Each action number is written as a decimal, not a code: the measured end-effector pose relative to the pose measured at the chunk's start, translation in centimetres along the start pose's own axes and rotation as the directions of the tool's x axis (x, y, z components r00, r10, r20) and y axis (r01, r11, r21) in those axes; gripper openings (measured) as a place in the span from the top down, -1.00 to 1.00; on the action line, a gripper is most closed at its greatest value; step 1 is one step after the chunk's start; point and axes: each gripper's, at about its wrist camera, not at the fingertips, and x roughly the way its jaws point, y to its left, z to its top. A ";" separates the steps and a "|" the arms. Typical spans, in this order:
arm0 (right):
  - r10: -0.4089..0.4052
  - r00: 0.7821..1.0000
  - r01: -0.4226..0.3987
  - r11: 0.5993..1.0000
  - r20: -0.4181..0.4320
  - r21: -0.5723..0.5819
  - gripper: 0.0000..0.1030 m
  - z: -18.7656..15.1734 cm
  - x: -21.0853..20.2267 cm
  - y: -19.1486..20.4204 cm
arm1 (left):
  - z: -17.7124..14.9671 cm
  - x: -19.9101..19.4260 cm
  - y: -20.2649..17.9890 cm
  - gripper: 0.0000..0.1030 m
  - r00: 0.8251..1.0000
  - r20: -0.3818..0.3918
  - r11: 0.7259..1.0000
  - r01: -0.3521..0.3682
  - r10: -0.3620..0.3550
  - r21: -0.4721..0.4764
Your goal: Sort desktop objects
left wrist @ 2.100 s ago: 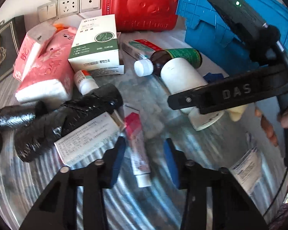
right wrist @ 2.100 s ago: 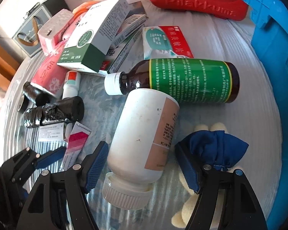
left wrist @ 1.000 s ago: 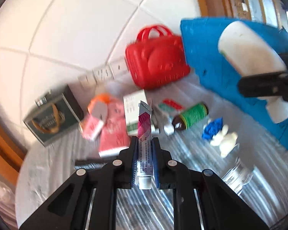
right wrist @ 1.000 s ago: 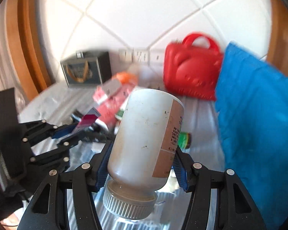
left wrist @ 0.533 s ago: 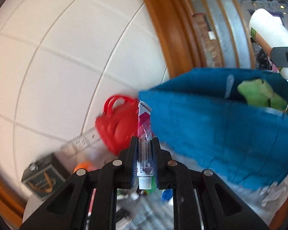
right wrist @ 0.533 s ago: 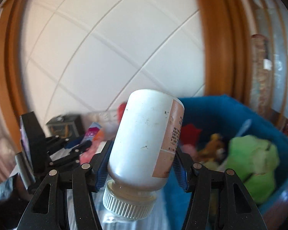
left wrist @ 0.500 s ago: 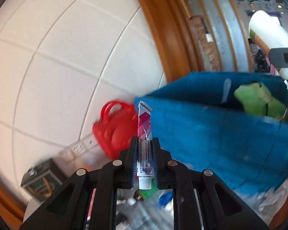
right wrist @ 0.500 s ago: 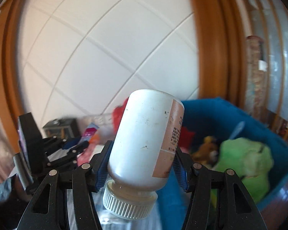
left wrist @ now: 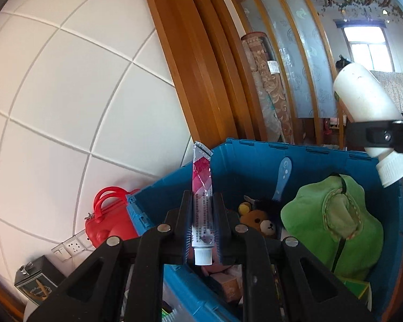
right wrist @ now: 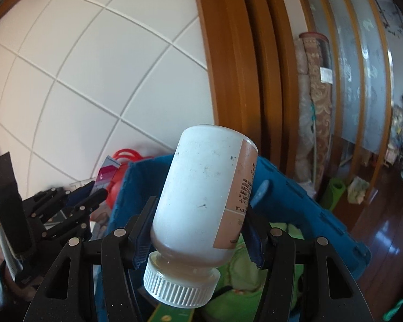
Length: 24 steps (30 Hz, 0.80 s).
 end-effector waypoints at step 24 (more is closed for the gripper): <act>0.057 0.989 -0.061 0.998 0.137 0.027 -0.97 -3.3 -7.5 1.9 | -3.6 -8.5 2.9 -0.44 0.973 0.008 0.959 -0.226 0.230 -0.169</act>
